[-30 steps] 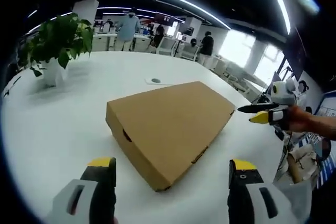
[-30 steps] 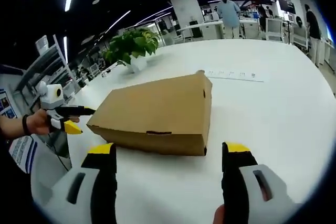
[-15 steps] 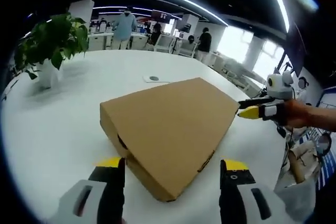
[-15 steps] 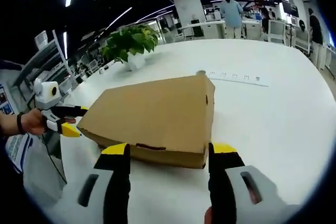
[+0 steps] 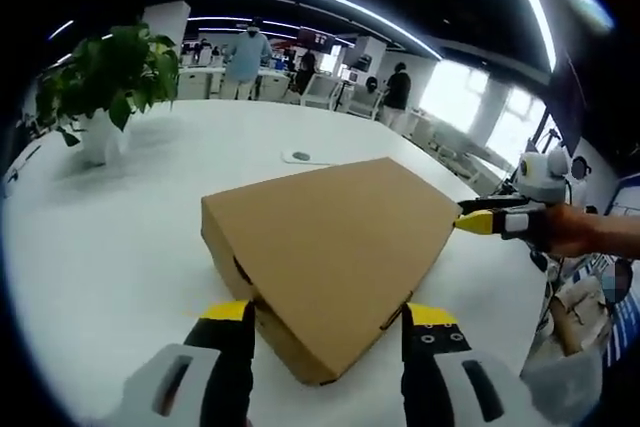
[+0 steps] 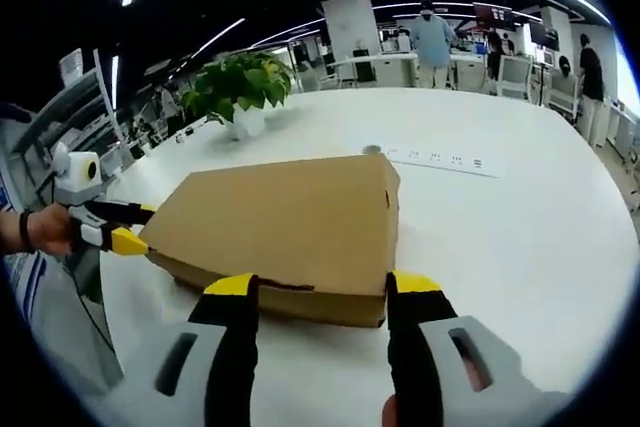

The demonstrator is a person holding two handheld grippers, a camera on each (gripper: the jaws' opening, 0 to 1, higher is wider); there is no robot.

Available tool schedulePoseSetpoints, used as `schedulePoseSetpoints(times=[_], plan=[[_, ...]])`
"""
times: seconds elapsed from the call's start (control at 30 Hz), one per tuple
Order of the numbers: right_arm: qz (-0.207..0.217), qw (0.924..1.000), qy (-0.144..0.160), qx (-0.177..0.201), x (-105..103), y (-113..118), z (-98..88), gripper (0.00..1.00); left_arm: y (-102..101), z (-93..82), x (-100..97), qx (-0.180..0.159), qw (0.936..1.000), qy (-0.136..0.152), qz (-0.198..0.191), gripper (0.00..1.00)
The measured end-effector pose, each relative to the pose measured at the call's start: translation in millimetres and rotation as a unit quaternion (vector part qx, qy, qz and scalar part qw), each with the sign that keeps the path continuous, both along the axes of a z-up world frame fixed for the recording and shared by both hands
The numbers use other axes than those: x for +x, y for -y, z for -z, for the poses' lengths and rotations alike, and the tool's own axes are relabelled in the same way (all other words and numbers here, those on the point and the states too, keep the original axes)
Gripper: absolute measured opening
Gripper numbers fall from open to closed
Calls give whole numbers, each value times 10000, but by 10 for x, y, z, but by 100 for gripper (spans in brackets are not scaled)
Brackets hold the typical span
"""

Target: Operate the shoe box by opening the lid, removing the specified soft item, and placing it in the target area until the item is outside and the box remains undamaged.

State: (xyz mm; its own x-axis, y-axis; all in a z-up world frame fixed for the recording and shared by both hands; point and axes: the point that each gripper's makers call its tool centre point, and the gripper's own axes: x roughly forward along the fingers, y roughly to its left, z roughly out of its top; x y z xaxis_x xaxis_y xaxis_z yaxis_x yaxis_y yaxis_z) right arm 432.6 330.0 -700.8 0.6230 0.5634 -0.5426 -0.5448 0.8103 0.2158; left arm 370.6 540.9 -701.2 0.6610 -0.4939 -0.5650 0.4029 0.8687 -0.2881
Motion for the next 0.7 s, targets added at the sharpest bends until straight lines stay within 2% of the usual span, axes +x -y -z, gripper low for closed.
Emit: schedulePoseSetpoints(times=[0.27,0.43,0.7], plan=[[2,10000,-19,-15,-243,-113,-7,45,-123,-36,-211,46,9999,-37,109,59],[1,10000,-29,90,-475,-251,-1,42,-277,-45,-415,87,9998,-67,138,58],[8,9996,-61,285,-722,-445,-18,41,-492,-51,-724,146,9998,-134,42,57]])
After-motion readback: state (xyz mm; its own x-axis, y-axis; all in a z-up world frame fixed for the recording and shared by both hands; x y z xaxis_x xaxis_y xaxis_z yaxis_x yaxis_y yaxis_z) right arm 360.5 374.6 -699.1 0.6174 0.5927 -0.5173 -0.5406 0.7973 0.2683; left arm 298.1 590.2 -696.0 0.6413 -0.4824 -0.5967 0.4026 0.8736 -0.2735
